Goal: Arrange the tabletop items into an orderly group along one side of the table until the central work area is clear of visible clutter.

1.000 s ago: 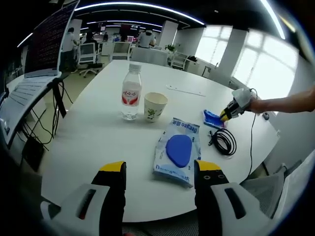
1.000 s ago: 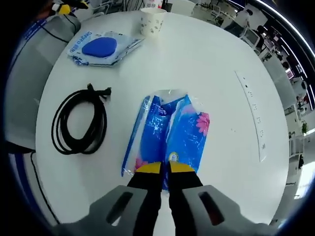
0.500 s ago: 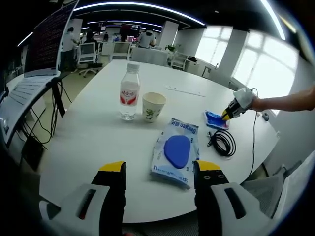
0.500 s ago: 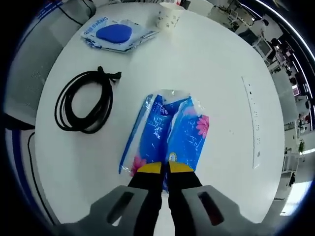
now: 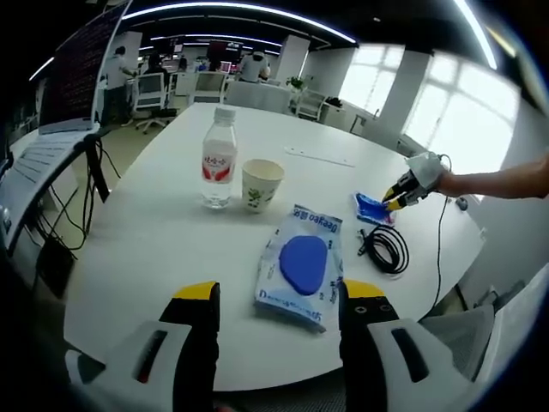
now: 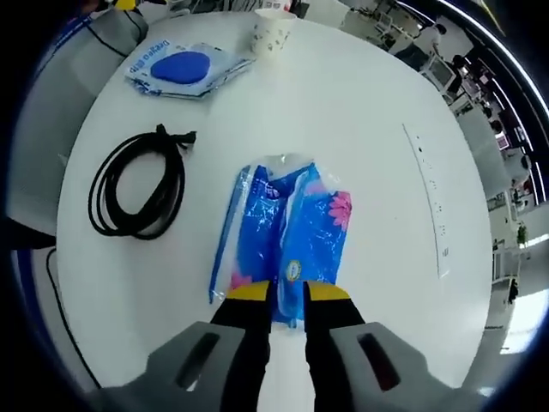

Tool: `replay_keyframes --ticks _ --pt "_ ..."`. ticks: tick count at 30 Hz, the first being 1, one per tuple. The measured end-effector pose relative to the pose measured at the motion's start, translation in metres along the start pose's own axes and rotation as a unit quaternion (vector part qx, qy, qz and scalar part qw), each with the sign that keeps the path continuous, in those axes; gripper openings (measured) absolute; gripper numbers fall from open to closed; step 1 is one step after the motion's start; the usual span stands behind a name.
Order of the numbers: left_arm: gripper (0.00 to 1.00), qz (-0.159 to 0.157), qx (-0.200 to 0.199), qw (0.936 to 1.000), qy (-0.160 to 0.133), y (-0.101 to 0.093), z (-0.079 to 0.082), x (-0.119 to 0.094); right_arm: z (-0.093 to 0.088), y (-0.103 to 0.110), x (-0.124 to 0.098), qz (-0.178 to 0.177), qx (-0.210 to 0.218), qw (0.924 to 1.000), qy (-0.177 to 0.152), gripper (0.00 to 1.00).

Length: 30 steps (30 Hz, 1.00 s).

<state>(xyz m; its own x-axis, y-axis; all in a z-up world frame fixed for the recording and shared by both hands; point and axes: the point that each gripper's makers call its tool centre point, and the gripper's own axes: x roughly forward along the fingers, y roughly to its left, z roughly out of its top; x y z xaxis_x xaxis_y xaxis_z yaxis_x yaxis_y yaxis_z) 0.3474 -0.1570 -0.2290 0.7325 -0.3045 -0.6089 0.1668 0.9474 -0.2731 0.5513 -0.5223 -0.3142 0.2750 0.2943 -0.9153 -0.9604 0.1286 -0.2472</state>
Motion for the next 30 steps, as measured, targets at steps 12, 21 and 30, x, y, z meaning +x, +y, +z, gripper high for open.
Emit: replay_keyframes --ticks 12,21,30 --pt "0.56 -0.010 0.009 0.9999 0.004 -0.008 0.002 0.006 0.000 -0.025 -0.024 -0.064 0.236 0.9630 -0.113 0.17" --pt "0.56 -0.012 0.009 0.9999 0.005 -0.009 0.001 0.007 -0.028 -0.026 -0.032 -0.105 0.405 0.8972 -0.142 0.24" --pt "0.56 -0.015 0.009 0.9998 0.006 -0.011 -0.001 0.008 -0.026 0.000 -0.029 -0.107 0.475 0.8596 -0.156 0.32"
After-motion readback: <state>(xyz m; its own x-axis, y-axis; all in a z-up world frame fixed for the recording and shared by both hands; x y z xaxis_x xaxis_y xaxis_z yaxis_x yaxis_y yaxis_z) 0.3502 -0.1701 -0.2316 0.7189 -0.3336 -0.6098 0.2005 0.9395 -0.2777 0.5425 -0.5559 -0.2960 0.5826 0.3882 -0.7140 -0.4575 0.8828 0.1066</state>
